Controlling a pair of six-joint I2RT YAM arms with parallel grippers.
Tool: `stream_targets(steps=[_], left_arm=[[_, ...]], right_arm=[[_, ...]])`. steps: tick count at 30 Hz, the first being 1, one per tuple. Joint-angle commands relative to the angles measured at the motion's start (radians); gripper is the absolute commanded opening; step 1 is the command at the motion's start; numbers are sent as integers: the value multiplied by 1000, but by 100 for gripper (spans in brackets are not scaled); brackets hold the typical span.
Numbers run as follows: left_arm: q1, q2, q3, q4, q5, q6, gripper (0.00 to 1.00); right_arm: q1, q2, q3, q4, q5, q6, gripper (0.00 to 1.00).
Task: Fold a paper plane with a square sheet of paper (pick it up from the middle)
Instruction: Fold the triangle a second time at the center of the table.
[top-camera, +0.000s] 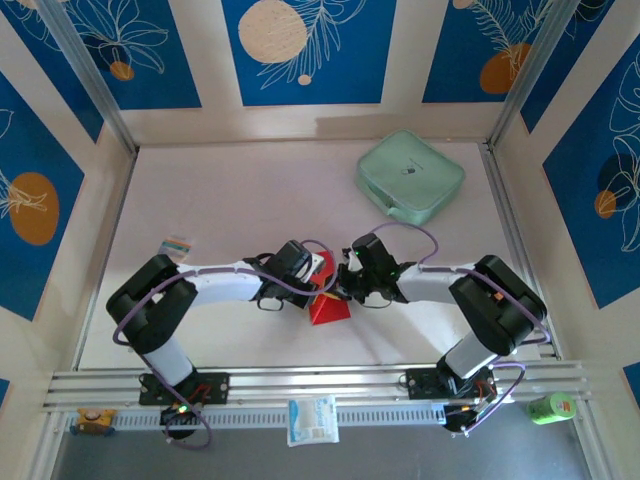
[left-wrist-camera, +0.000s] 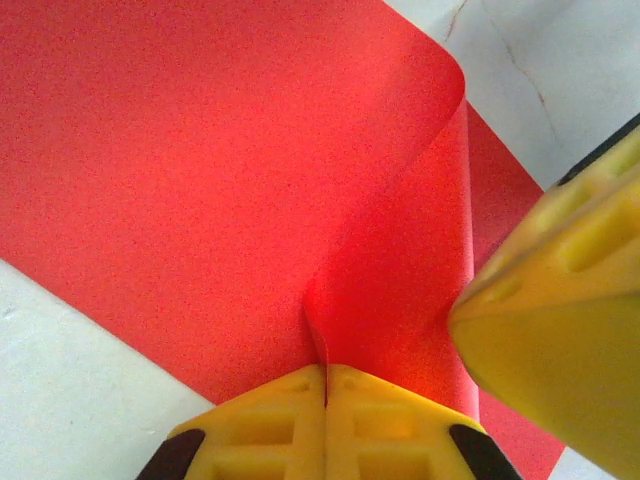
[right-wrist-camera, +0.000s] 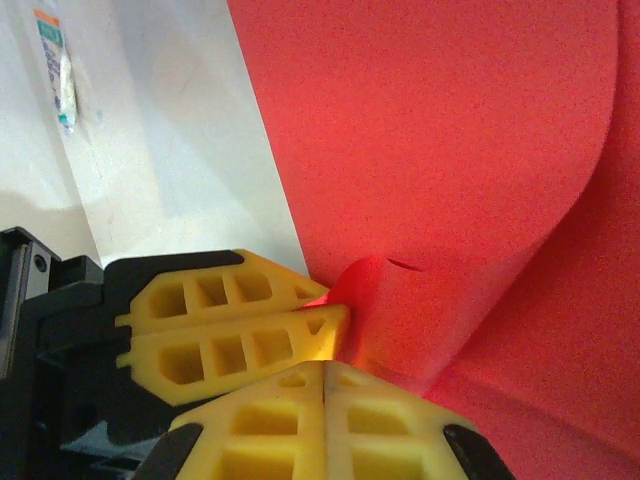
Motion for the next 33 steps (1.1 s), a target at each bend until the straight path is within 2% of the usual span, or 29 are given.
stream_targets(steps=[1,16,24,33], left_arm=[[11,15,16,-12,6,13,0],[12,15,17,-20,9,16,0],[12,12,17,-24,12,18,0],[13,12,17,-23,15,20,0]], right_arm=[[6,30,18,21,-20,16,2],[-11,82,-78,98,-14,38,2],[-11,-12,-18,-15,19,-11,3],[-30,47,12,-49,63,-48,3]])
